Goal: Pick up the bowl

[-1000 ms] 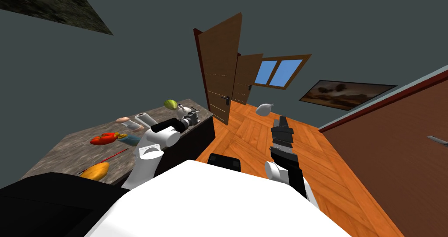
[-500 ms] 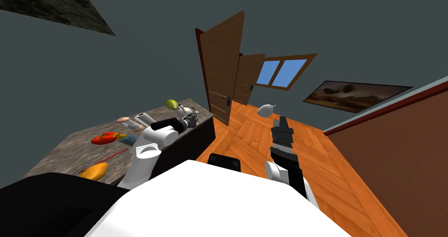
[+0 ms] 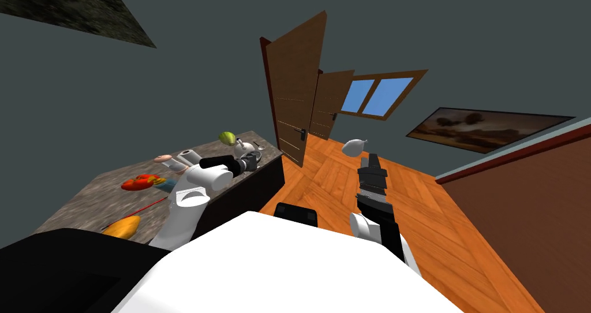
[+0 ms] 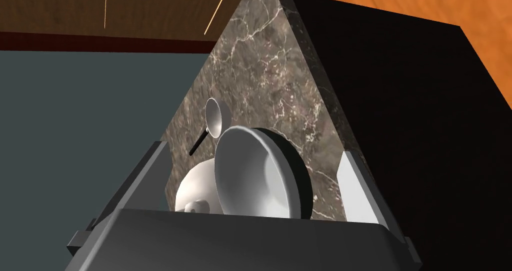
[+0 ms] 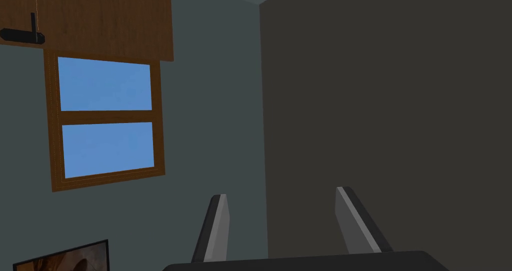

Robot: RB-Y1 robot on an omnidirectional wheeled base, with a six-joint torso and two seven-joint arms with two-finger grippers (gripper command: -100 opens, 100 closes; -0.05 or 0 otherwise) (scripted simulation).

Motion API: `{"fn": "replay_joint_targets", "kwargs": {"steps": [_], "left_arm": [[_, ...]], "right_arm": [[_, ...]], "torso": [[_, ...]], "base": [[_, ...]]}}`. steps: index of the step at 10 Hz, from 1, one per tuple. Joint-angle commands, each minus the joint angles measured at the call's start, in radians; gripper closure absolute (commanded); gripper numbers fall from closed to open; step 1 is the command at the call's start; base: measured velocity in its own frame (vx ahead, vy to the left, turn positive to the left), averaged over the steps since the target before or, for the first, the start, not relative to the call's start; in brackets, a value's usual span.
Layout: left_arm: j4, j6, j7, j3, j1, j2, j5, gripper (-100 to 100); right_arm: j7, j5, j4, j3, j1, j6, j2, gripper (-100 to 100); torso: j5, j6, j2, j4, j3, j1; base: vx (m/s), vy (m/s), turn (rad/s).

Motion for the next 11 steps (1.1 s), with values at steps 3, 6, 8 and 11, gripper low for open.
{"fn": "replay_joint_targets", "kwargs": {"steps": [3, 6, 8, 11], "left_arm": [[0.016, 0.107, 0.018, 0.03, -0.003, 0.047, 0.054, -100], [0.025, 0.189, 0.026, 0.041, -0.005, 0.068, 0.077, -100], [0.035, 0.237, 0.033, 0.051, -0.006, 0.088, 0.098, -100], [0.055, 0.317, 0.046, 0.068, -0.003, 0.124, 0.137, -100]], "right_arm": [[0.0, 0.0, 0.0, 0.0, 0.0, 0.0, 0.0, 0], [0.0, 0.0, 0.0, 0.0, 0.0, 0.0, 0.0, 0], [0.0, 0.0, 0.0, 0.0, 0.0, 0.0, 0.0, 0], [0.0, 0.0, 0.0, 0.0, 0.0, 0.0, 0.0, 0]], "torso": [[0.0, 0.0, -0.001, 0.0, 0.0, 0.0], [0.0, 0.0, -0.001, 0.0, -0.001, 0.001], [0.0, 0.0, -0.001, 0.0, -0.001, 0.001], [0.0, 0.0, 0.0, 0.0, 0.0, 0.001]], "base": [[0.086, -0.003, 0.069], [0.081, 0.013, 0.056], [0.078, 0.003, 0.062], [0.082, 0.012, 0.061]]}}
